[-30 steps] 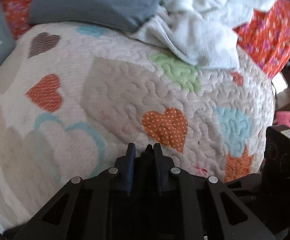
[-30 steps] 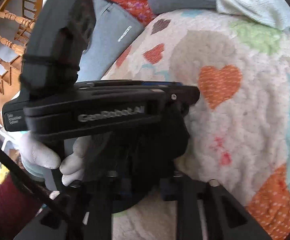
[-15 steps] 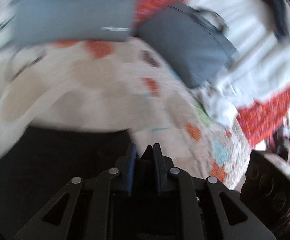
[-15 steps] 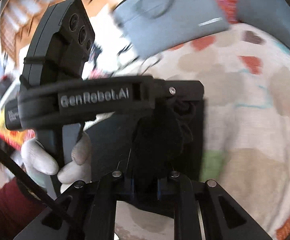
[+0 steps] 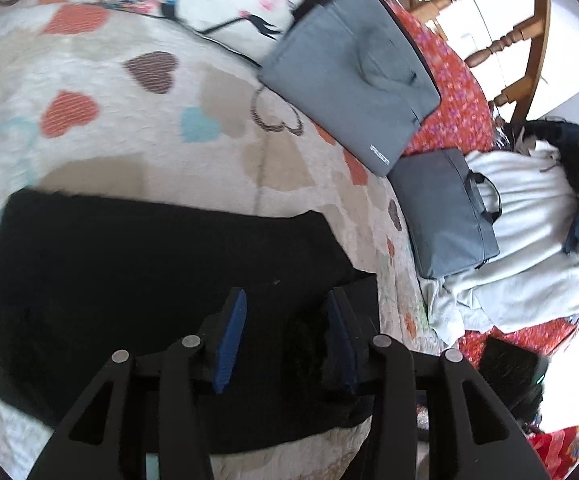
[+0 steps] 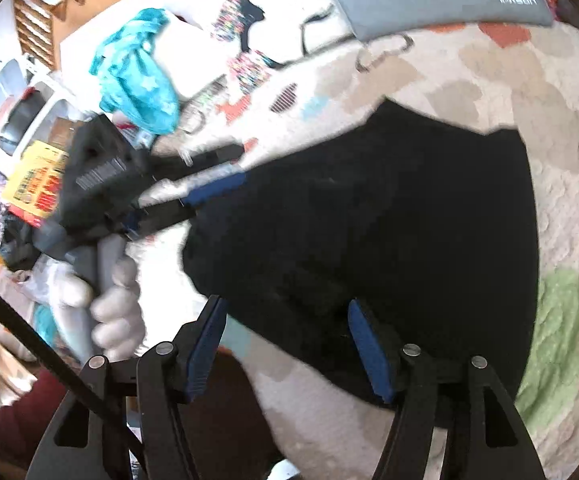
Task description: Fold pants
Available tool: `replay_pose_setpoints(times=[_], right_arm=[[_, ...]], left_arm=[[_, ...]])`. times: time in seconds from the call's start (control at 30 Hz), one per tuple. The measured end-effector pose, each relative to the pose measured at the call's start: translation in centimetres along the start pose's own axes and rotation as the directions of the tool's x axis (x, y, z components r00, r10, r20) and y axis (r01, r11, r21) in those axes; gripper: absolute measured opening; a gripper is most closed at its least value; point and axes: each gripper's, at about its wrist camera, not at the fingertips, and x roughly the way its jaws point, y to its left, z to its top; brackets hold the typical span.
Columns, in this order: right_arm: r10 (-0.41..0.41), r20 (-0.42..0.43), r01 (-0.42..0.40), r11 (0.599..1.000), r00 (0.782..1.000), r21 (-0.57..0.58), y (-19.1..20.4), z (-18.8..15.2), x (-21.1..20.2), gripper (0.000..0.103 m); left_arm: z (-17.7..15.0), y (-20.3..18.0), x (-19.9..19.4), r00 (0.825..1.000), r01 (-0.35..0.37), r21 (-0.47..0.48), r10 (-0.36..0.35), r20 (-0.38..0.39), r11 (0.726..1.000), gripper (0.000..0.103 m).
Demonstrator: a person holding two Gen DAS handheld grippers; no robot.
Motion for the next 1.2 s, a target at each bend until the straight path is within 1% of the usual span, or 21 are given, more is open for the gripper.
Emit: replay_pose_setpoints(times=[0.07,0.13,0.17,0.2,0.3,0.37,0.4,0.43,0.47,0.5,0.57,0.67,0.77,0.87,0.93,0.97,1.03,1.07,1.1,1.13,1.2], right_arm=[[-0.032,0.049,0.031,0.999,0.998,0.017,0.4,0.7,-1.7,0.069],[-0.067,0.075,0.062,0.996,0.995,0.067,-0.4,1.8,-2.4,0.060],[-0.067,0.078,0.059,0.993,0.995,0.100,-0.8,2.4,-2.3,0.057],[-0.039,0.078,0.027,0.990,0.996,0.142,-1.3,3.0,-1.8,0.053],[0.059,0.054,-0.071,0.959,0.997,0.275,-3.1,3.3,1.1,0.051],[0.158,0.022,-0.155,0.914,0.987,0.374,-4.3,2.9,4.5,0.051],[0.222,-0.006,-0.198,0.881,0.975,0.430,-4.8,2.1,6.6,0.051],[0.270,-0.039,-0.220,0.851,0.962,0.478,-5.2,1.0,8.4,0.050],[0.278,-0.062,-0.212,0.841,0.959,0.499,-5.3,0.4,9.6,0.048],[0.262,-0.066,-0.196,0.846,0.963,0.496,-5.2,0.3,9.9,0.041],[0.289,-0.054,-0.230,0.849,0.956,0.476,-4.6,1.4,9.5,0.043],[0.317,0.006,-0.291,0.862,0.948,0.414,-3.5,3.2,6.4,0.049],[0.256,0.054,-0.258,0.893,0.965,0.368,-3.4,4.6,2.8,0.053],[0.185,0.074,-0.199,0.899,0.980,0.390,-5.2,5.1,1.1,0.056],[0.171,0.070,-0.185,0.883,0.983,0.433,-6.3,5.0,1.3,0.056],[0.185,0.059,-0.191,0.870,0.981,0.455,-6.9,4.8,1.9,0.056],[0.221,0.021,-0.204,0.855,0.975,0.476,-7.4,4.7,3.6,0.056],[0.254,-0.013,-0.215,0.841,0.967,0.496,-7.8,4.7,5.1,0.056],[0.268,-0.032,-0.215,0.834,0.963,0.509,-8.2,4.7,6.1,0.056],[0.266,-0.048,-0.204,0.832,0.963,0.516,-8.6,4.8,7.1,0.057],[0.241,-0.049,-0.181,0.834,0.969,0.521,-9.5,5.6,8.6,0.055]], left_arm=[[-0.7,0.5,-0.9,1.000,-0.014,-0.008,0.015,0.015,1.000,0.040],[-1.6,0.7,-1.6,0.999,-0.014,-0.016,0.014,0.029,1.000,0.040],[-2.0,0.8,-2.1,0.999,-0.017,-0.022,0.018,0.035,1.000,0.040],[-2.4,0.9,-2.5,0.999,-0.017,-0.026,0.018,0.041,1.000,0.041],[-3.5,1.0,-3.7,0.998,-0.022,-0.039,0.025,0.060,0.999,0.043],[-4.2,1.1,-4.5,0.997,-0.026,-0.043,0.029,0.067,0.999,0.044],[-4.4,1.1,-4.8,0.997,-0.027,-0.044,0.030,0.067,0.999,0.044],[-4.6,1.0,-5.0,0.997,-0.029,-0.044,0.032,0.066,0.999,0.044],[-4.9,0.8,-5.1,0.997,-0.032,-0.039,0.035,0.066,0.999,0.044],[-5.1,0.6,-5.1,0.997,-0.037,-0.030,0.039,0.065,0.999,0.044],[-5.4,-0.1,-5.0,0.997,-0.046,-0.010,0.046,0.060,0.999,0.044],[-5.7,-1.3,-4.2,0.999,-0.025,0.013,0.025,0.048,1.000,0.044],[-6.0,-2.9,-2.3,1.000,0.013,0.039,-0.013,0.005,0.999,0.044],[-6.6,-5.2,0.4,0.998,0.043,0.093,-0.039,-0.043,0.995,0.044],[-7.2,-6.1,2.4,0.996,0.050,0.115,-0.041,-0.077,0.992,0.044],[-7.6,-6.2,3.7,0.994,0.038,0.109,-0.026,-0.106,0.993,0.044],[-8.3,-5.4,5.7,0.988,-0.025,0.089,0.038,-0.151,0.996,0.044],[-8.7,-4.7,6.4,0.984,-0.052,0.077,0.064,-0.166,0.996,0.043],[-8.9,-4.3,6.5,0.985,-0.060,0.074,0.070,-0.154,0.995,0.037],[-9.0,-4.1,6.3,0.988,-0.059,0.073,0.069,-0.139,0.996,0.035],[-8.8,-3.6,6.1,0.989,-0.047,0.055,0.054,-0.137,0.997,0.034]])
